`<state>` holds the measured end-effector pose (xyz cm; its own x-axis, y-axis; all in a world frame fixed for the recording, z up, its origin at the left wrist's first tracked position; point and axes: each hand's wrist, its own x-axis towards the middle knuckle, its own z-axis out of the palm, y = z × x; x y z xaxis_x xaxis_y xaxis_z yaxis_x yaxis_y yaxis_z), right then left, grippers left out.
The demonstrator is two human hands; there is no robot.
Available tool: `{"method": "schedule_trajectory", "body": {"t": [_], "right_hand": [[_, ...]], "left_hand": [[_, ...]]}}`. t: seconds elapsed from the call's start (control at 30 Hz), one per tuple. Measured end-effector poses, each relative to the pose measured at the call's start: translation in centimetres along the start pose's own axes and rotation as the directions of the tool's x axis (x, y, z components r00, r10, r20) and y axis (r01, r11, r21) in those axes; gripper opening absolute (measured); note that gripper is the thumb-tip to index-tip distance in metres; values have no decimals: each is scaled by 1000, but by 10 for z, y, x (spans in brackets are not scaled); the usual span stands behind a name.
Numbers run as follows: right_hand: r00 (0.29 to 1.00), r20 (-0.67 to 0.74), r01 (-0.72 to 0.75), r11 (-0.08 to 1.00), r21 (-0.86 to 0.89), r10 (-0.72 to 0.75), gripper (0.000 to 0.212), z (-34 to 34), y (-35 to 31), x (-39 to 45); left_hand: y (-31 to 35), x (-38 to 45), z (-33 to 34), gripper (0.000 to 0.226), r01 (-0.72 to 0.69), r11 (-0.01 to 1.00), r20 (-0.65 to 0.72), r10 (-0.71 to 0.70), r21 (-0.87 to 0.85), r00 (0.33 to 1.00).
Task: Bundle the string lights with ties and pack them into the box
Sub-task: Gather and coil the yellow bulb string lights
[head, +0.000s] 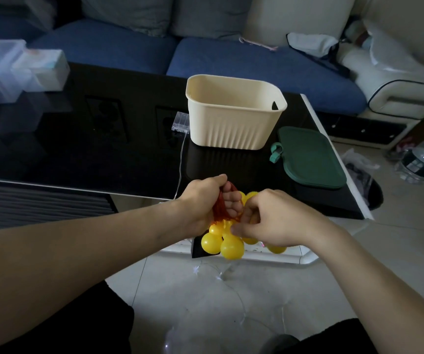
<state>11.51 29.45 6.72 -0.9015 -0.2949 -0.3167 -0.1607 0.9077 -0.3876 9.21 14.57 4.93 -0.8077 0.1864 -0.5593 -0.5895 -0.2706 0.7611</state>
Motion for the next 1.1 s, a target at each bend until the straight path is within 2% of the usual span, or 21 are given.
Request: {"method": "schedule_trajectory", "body": {"t": [0.1,0.23,0.37,0.47,0.57,0.67,0.8,0.9,1.1], "right_hand": [[999,-28,23,999,-28,-23,21,-9,8,-3],[995,-58,71,987,-146,-80,37,-1,4,-3],[997,-34,56,963,-265,-68,29,11,-3,-2],[997,17,74,976,-205,-72,35,5,-2,-3],[993,56,109,986,-124,-102,30,1,4,-3],[993,3,115,991,-67,-116,25,-3,4,-7],[979,-140,157,987,46,-149,20,-12,4,-9],[971,-192,178,963,203,-139,22,-21,20,-4],[983,-39,179,869,462,-182,17,-30,46,-4]], "left_hand": [[3,-1,0,37,-13,998,-9,12,-63,1000],[3,1,2,34,-40,977,-4,40,-211,999],[1,1,6,29,-53,968,63,71,-245,996],[-3,0,6,28,-78,985,112,96,-152,989],[-6,2,6,28,-132,991,133,126,34,983],[-7,1,6,30,-200,952,138,171,231,976],[-11,-1,5,34,-220,834,166,156,505,974],[-13,-7,8,35,-156,847,240,34,509,970],[-8,-8,2,36,-152,835,283,-5,529,959]]}}
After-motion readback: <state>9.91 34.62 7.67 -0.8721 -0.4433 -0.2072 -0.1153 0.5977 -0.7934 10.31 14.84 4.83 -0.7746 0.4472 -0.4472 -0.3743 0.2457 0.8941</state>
